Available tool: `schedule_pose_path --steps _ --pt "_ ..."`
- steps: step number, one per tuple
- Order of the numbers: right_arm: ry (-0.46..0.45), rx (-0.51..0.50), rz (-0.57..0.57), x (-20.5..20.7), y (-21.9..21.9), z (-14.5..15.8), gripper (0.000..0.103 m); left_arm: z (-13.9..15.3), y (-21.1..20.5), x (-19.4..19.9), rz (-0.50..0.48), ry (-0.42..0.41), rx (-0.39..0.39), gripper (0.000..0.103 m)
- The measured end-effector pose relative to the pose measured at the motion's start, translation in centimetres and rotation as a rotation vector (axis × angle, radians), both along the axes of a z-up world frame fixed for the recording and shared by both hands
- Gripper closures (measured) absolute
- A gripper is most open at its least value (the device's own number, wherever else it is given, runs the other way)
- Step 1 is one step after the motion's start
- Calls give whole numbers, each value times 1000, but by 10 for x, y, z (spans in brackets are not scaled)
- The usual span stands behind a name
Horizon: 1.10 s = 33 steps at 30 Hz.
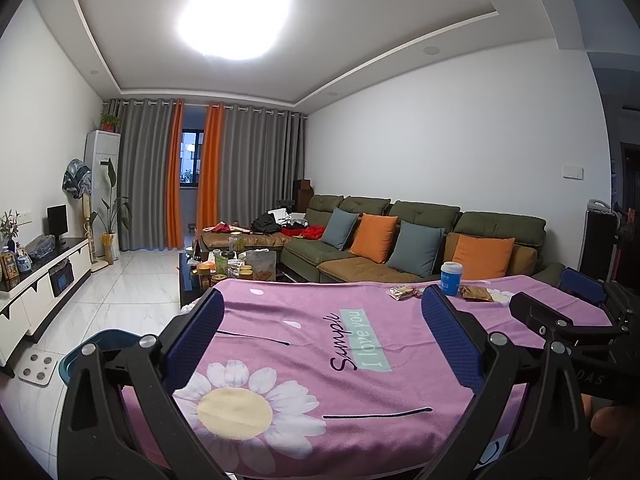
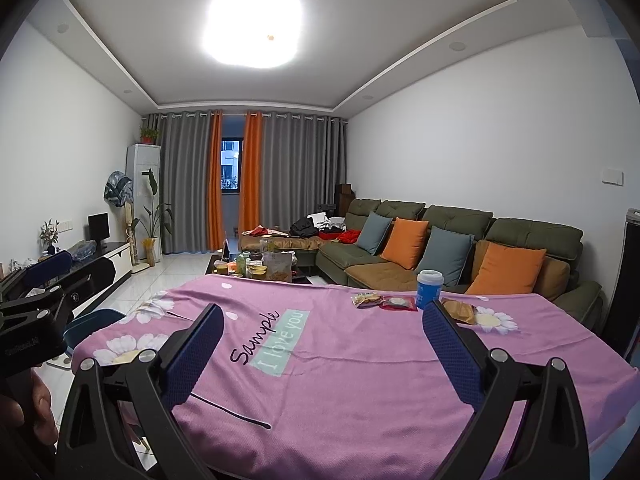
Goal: Collect trash
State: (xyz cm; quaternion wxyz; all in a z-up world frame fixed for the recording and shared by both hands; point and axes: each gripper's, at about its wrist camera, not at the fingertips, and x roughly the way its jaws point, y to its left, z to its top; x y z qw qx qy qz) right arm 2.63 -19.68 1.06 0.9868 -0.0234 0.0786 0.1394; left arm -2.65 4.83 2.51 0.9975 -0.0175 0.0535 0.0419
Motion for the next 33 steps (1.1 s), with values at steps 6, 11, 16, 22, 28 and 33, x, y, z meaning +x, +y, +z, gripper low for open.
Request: schedule_pose_path --steps 6,11,16,22,28,33 --pt "-1 4 -2 -2 -1 1 7 0 -1 -3 0 -1 2 6" --pt "-4 6 -2 -4 -2 3 7 0 -2 -3 1 -3 3 6" --pt "-3 7 -1 -5 -3 3 7 1 -2 -3 12 -4 1 6" --pt "-1 5 1 -4 -3 3 7 1 -1 -3 13 2 -1 6" --pt "-3 1 4 -5 -2 4 7 0 -1 -8 -15 3 -11 6" --pt "-5 1 3 -5 -2 4 7 -1 -2 -12 -42 -1 -15 6"
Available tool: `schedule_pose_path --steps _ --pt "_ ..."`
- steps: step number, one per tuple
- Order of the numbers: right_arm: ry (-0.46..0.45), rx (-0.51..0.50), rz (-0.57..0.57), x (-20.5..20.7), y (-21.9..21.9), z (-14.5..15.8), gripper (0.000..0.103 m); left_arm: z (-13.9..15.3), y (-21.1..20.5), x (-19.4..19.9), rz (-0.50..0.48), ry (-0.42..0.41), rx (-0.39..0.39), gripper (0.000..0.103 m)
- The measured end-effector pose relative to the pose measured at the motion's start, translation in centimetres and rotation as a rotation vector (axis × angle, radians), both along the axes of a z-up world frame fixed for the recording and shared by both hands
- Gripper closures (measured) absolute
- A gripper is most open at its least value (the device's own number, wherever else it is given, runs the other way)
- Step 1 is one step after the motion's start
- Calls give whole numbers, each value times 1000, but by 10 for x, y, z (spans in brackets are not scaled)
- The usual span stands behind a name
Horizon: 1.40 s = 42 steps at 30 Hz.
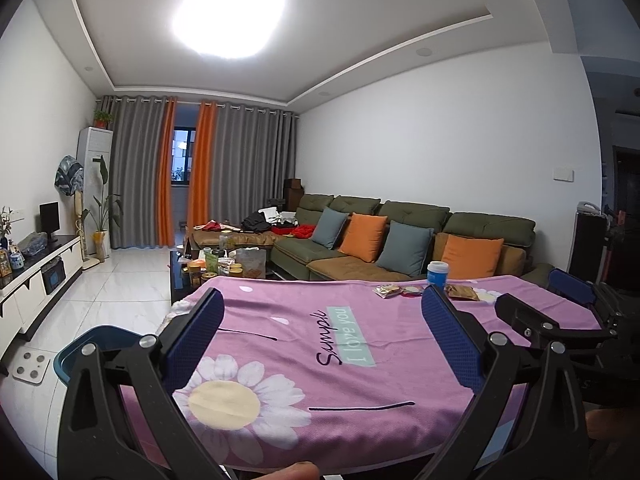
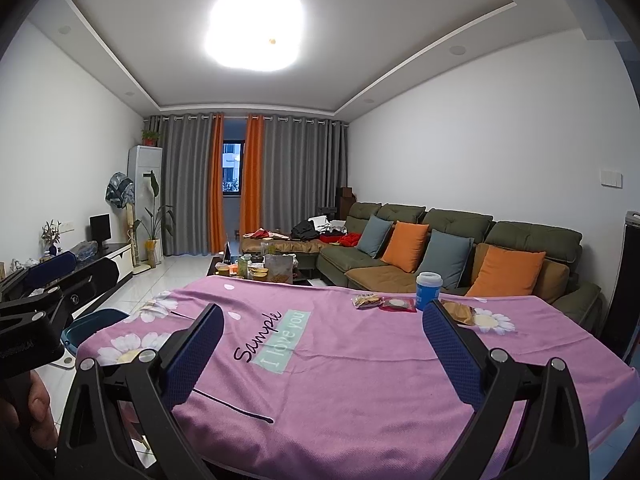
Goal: Collect trash
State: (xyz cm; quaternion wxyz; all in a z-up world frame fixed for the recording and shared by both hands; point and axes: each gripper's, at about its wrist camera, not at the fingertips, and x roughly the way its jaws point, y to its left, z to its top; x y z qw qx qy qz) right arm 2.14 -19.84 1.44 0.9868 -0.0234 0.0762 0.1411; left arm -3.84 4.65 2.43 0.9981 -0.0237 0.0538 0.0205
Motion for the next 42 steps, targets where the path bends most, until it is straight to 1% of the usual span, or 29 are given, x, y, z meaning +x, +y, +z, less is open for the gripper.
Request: schedule_pose_path --steps 30,38,42 --pt "12 -11 3 5 -1 0 7 -5 -10 4 -17 24 39 6" --pt "46 -8 2 21 -2 -5 7 -6 -11 10 -10 31 42 6" --pt "71 -7 3 35 -3 -9 7 -8 -13 23 -5 55 66 6"
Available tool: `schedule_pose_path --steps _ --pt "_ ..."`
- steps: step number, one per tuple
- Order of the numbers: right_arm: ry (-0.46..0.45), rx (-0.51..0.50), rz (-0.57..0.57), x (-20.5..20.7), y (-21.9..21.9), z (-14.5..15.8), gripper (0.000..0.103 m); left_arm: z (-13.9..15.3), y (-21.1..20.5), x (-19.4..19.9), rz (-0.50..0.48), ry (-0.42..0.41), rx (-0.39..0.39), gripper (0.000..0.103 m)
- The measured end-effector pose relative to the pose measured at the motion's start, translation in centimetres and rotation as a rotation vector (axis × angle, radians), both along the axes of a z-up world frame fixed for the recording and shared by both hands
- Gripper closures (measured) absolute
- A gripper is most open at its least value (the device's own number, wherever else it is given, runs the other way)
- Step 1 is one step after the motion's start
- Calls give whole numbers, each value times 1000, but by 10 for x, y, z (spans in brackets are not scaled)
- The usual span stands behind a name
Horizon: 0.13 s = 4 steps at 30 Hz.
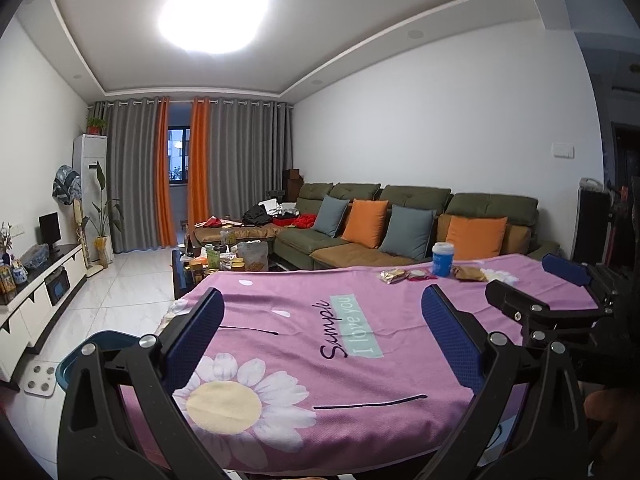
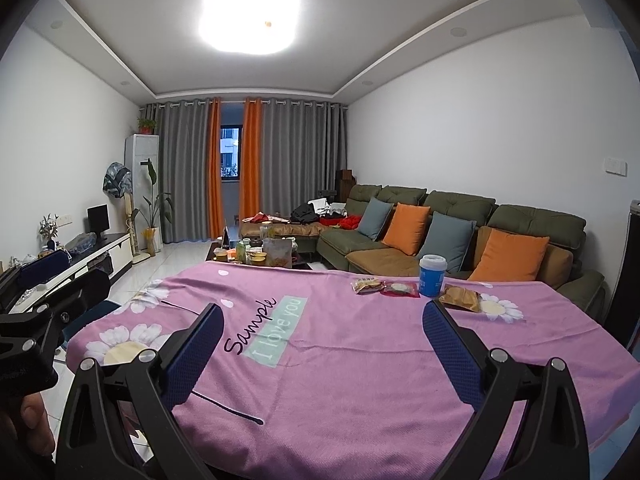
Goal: Collect trash
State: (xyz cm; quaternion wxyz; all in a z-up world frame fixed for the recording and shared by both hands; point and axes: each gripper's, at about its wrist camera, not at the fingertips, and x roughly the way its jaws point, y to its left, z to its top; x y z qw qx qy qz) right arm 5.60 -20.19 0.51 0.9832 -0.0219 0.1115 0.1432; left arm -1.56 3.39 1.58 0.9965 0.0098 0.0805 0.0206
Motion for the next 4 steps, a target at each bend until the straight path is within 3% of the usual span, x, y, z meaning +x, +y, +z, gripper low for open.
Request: schedule_pose_path --steps 4 --pt "25 -4 -14 21 -3 -5 7 -3 7 21 9 38 -20 6"
